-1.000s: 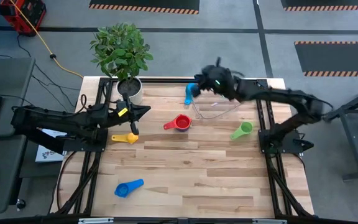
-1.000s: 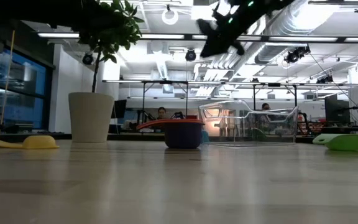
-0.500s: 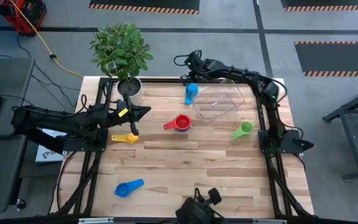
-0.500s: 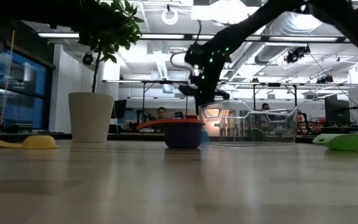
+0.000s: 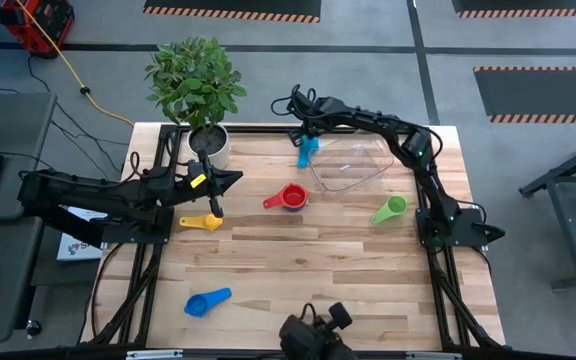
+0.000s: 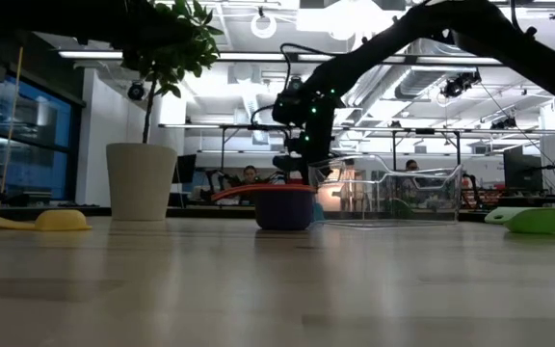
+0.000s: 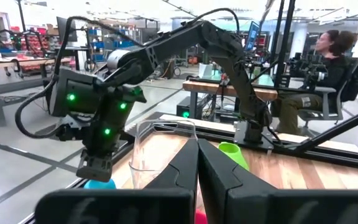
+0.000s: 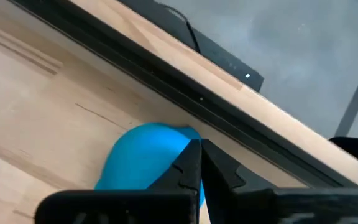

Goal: Nest measuring cups in basket
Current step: Stack the light blue measuring cup on top of the red measuring cup

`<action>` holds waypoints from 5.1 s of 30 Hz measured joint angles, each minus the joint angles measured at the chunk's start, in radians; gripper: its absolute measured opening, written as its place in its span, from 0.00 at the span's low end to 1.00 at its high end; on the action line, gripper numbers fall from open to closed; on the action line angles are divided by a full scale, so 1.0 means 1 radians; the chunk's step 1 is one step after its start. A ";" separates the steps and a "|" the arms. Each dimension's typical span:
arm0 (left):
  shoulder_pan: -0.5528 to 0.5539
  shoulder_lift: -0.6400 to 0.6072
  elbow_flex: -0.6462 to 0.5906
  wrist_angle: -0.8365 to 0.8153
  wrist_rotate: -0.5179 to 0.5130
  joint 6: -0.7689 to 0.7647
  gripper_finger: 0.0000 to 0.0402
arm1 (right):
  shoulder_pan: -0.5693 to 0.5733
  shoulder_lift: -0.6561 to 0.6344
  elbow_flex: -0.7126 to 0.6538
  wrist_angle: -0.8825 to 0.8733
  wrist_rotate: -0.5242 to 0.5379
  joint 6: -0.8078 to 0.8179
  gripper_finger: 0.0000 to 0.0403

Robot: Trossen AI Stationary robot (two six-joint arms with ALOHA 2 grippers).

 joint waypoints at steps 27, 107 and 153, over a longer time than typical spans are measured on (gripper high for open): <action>0.000 0.000 0.000 0.021 -0.001 0.025 0.00 | 0.043 -0.006 -0.093 0.076 -0.102 -0.026 0.00; 0.000 0.000 0.000 0.004 -0.001 0.026 0.00 | 0.762 0.003 -0.105 -0.074 -0.270 -0.084 0.00; 0.000 0.000 0.000 0.026 0.037 0.019 0.00 | 1.030 -0.749 -0.911 0.509 -0.116 0.292 0.41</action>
